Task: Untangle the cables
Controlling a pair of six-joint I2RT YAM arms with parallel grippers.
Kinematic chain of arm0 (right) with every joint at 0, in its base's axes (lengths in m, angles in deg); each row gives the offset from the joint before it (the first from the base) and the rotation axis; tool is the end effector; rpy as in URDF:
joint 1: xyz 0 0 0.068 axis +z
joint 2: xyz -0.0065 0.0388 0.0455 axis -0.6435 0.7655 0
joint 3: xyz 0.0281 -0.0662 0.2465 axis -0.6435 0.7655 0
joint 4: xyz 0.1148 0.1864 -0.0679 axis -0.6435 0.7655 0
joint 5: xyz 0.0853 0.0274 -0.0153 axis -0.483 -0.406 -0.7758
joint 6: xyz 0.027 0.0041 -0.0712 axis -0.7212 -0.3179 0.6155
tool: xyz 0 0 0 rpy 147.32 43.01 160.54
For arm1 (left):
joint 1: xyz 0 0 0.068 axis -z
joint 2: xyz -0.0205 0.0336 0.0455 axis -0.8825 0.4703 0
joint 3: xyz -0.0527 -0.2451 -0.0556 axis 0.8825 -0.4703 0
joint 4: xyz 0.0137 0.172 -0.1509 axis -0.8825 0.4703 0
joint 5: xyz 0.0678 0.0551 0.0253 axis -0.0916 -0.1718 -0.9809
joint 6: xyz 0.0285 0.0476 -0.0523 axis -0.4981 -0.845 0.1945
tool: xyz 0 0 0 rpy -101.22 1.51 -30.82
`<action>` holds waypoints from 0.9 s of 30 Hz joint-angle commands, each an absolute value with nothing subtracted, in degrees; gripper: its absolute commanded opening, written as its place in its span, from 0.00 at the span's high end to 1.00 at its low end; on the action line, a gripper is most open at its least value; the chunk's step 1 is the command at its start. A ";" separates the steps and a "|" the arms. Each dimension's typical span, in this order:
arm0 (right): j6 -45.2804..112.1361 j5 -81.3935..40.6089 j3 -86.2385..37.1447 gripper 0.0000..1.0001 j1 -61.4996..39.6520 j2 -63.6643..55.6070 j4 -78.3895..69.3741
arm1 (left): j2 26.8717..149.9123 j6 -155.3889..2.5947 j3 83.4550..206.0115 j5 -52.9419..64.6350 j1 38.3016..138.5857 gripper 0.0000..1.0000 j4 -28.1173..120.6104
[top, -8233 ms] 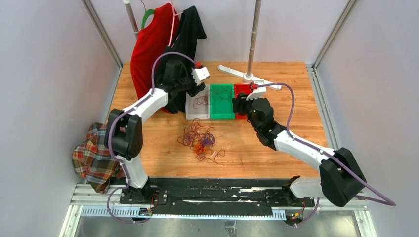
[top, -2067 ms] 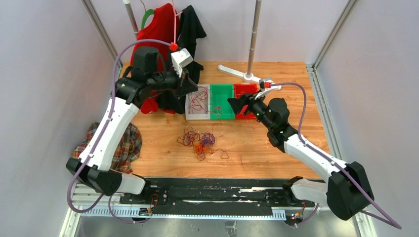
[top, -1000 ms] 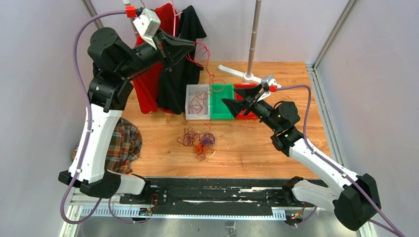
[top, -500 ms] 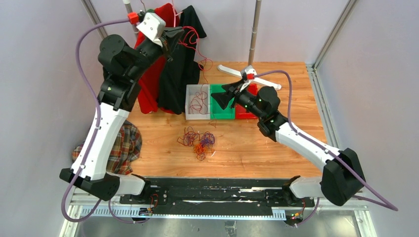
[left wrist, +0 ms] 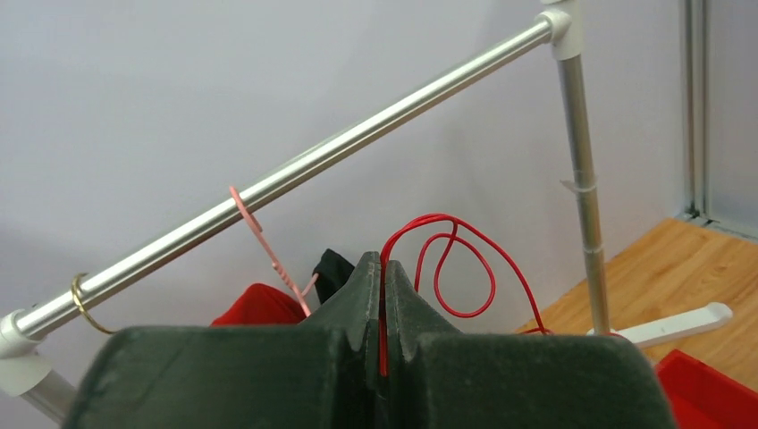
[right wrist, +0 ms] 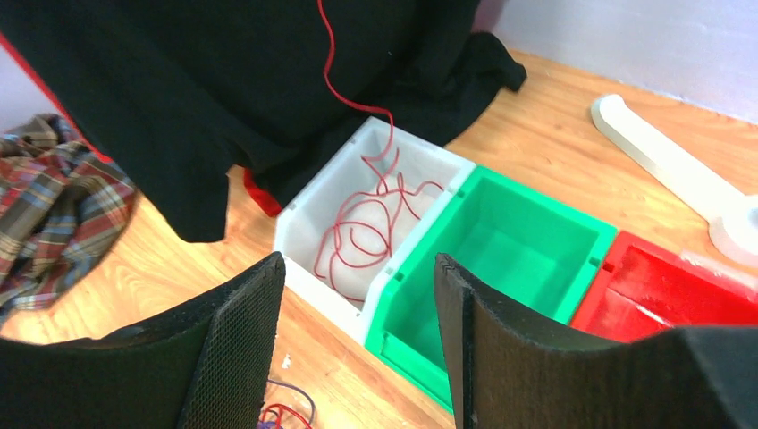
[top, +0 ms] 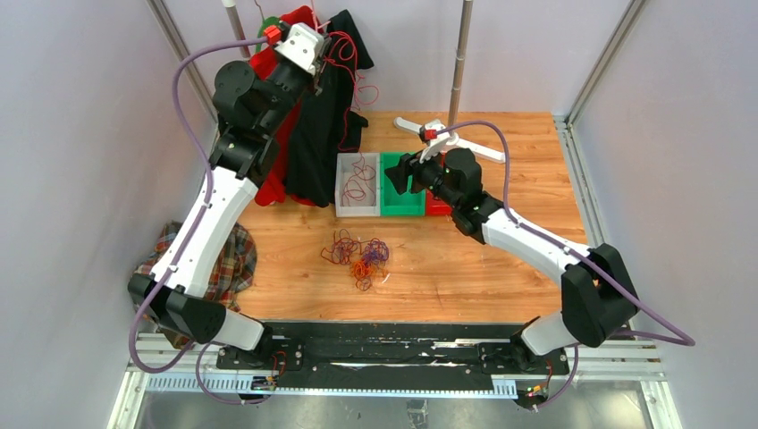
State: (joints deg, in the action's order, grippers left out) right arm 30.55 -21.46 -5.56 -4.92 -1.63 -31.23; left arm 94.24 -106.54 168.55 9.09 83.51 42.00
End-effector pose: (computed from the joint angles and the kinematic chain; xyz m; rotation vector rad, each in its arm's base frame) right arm 0.2760 0.2062 0.3162 -0.4773 1.5596 0.7270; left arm 0.2730 -0.1218 0.5190 0.5768 1.0662 -0.1666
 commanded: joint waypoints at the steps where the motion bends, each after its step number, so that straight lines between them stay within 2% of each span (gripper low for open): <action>1: 31.63 -16.73 -7.03 0.38 -4.47 -1.06 -28.77 | 96.48 -108.80 167.88 7.21 83.60 1.00 37.36; 18: 33.22 -9.69 -4.46 0.38 -4.62 -5.12 -24.39 | 96.88 -110.79 152.89 8.41 83.59 1.00 41.08; 27: 31.03 -3.00 -3.58 0.36 -7.31 -6.40 -20.41 | 100.86 -122.04 145.98 -0.68 84.45 1.00 41.64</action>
